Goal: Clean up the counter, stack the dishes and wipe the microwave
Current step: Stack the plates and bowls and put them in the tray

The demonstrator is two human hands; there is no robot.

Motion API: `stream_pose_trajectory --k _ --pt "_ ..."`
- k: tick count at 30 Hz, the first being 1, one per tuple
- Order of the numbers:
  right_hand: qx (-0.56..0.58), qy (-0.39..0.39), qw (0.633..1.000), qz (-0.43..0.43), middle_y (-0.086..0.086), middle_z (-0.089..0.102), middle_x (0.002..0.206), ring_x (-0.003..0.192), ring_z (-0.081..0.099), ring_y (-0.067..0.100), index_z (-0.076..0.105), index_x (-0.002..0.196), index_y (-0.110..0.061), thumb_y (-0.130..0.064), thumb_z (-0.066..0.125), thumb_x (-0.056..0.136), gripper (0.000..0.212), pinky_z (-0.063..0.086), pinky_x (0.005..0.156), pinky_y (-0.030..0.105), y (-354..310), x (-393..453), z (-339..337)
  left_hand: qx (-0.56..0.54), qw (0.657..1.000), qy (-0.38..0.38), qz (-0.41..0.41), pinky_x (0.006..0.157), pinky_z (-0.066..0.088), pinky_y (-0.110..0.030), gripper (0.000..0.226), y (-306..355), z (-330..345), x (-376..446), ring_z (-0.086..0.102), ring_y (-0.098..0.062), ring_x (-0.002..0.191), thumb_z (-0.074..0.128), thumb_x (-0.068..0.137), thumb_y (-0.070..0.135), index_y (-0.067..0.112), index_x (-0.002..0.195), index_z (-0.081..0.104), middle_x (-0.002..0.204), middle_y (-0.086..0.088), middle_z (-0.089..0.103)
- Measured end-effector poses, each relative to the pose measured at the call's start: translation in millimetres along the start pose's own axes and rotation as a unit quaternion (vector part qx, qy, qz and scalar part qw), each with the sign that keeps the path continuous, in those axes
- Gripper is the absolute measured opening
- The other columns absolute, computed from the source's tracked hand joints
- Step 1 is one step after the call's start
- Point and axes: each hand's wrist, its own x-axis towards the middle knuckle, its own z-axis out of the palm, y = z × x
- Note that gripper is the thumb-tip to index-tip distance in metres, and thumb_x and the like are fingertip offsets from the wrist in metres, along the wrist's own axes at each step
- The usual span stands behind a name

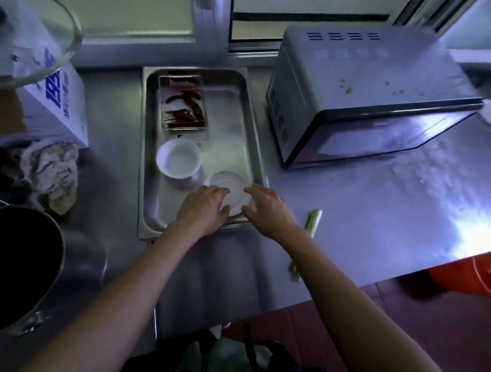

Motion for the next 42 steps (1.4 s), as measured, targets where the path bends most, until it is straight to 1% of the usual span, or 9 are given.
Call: stream_pose_trajectory --k 3,5,9,13,20,26,33,37,42 --pt "0.012 0.015 1.000 0.008 0.004 0.059 0.134 0.122 0.054 0.029 0.055 0.135 -0.020 -0.034 0.059 0.092 0.046 0.046 0.100 0.044 30 -41 -19 0.036 0.999 -0.006 0.032 0.093 0.049 -0.046 0.045 39 6 -7 0.052 -0.031 0.122 0.054 0.093 0.036 0.022 0.135 0.054 0.136 -0.006 0.058" --pt "0.022 0.020 0.999 0.032 0.003 0.056 0.141 0.126 0.053 0.028 0.053 0.139 -0.019 -0.035 0.059 0.094 0.048 0.045 0.104 0.044 56 -72 -30 0.047 0.998 -0.011 0.046 0.092 0.048 -0.046 0.039 68 12 -14 0.052 -0.031 0.118 0.052 0.093 0.035 0.021 0.130 0.056 0.132 -0.005 0.059" --pt "0.043 0.043 0.993 0.099 0.000 0.055 0.143 0.126 0.055 0.026 0.052 0.141 -0.022 -0.037 0.057 0.096 0.048 0.047 0.103 0.043 115 -143 -48 0.067 0.993 -0.036 0.093 0.097 0.045 -0.041 0.048 136 31 -30 0.049 -0.027 0.126 0.051 0.095 0.039 0.024 0.140 0.051 0.141 -0.001 0.054" --pt "0.064 0.078 0.984 0.145 -0.001 0.055 0.144 0.125 0.056 0.023 0.053 0.140 -0.021 -0.036 0.057 0.097 0.046 0.047 0.103 0.042 172 -217 -61 0.089 0.984 -0.053 0.146 0.096 0.045 -0.039 0.047 215 58 -46 0.053 -0.027 0.123 0.051 0.095 0.043 0.028 0.139 0.051 0.139 -0.002 0.057" --pt "0.086 0.176 0.949 0.248 0.000 0.053 0.146 0.130 0.051 0.023 0.046 0.145 -0.024 -0.033 0.058 0.091 0.056 0.044 0.104 0.037 254 -343 -71 0.141 0.957 -0.077 0.240 0.105 0.041 -0.038 0.049 342 104 -65 0.050 -0.023 0.131 0.048 0.096 0.048 0.030 0.142 0.049 0.145 0.002 0.052" --pt "0.104 0.228 0.919 0.305 -0.003 0.057 0.140 0.127 0.053 0.024 0.055 0.135 -0.026 -0.037 0.057 0.085 0.051 0.047 0.102 0.042 293 -419 -75 0.169 0.925 -0.092 0.328 0.100 0.047 -0.040 0.045 435 128 -83 0.056 -0.026 0.124 0.052 0.095 0.044 0.028 0.137 0.054 0.134 -0.003 0.061" --pt "0.115 0.276 0.889 0.347 -0.001 0.054 0.145 0.130 0.051 0.024 0.054 0.139 -0.022 -0.033 0.060 0.091 0.050 0.043 0.105 0.040 318 -468 -85 0.178 0.896 -0.101 0.395 0.101 0.047 -0.044 0.047 508 147 -95 0.054 -0.026 0.124 0.051 0.096 0.045 0.029 0.141 0.048 0.137 -0.001 0.057" --pt "0.121 0.275 0.875 0.379 0.000 0.054 0.144 0.129 0.050 0.028 0.054 0.138 -0.023 -0.031 0.059 0.091 0.048 0.043 0.104 0.046 332 -493 -81 0.203 0.877 -0.113 0.420 0.100 0.044 -0.043 0.049 534 164 -92 0.050 -0.023 0.128 0.048 0.098 0.047 0.031 0.144 0.045 0.140 0.002 0.054" --pt "0.122 0.250 0.870 0.406 -0.003 0.053 0.145 0.131 0.048 0.025 0.052 0.140 -0.025 -0.036 0.059 0.091 0.050 0.044 0.103 0.045 358 -493 -75 0.208 0.865 -0.134 0.438 0.101 0.044 -0.041 0.050 553 187 -75 0.051 -0.022 0.128 0.047 0.097 0.048 0.030 0.143 0.046 0.139 0.002 0.055"
